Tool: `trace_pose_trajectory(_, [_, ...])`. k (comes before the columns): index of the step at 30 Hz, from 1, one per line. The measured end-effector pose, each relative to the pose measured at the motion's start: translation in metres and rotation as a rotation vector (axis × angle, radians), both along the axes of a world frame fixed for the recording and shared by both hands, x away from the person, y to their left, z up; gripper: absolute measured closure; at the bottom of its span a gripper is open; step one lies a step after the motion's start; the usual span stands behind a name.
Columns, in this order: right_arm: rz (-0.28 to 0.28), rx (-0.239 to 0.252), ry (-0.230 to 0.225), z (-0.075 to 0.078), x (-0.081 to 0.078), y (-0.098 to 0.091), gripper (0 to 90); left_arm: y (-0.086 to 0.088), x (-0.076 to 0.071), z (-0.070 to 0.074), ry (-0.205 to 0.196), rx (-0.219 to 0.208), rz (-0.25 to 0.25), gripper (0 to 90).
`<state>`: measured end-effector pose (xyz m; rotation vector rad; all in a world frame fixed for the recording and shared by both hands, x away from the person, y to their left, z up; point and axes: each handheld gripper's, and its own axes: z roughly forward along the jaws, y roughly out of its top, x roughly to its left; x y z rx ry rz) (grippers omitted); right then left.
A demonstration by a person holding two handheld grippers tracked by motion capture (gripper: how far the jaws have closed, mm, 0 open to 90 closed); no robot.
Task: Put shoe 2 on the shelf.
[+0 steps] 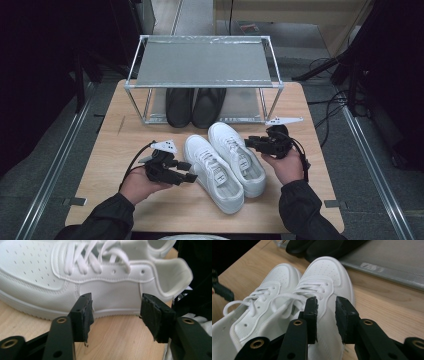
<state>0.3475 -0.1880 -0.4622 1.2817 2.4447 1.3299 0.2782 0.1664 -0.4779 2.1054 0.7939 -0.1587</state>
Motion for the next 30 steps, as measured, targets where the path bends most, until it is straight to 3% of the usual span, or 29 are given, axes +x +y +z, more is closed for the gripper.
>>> trace_pose_trajectory(15, [0.018,0.023,-0.029,0.018,-0.021,0.012,66.1,0.011,0.007,0.002,-0.009,0.003,0.022,37.0])
trace_pose_trajectory(30, [0.044,0.016,-0.036,0.019,-0.053,0.030,47.1,0.022,0.009,0.003,-0.014,-0.004,0.049,36.2])
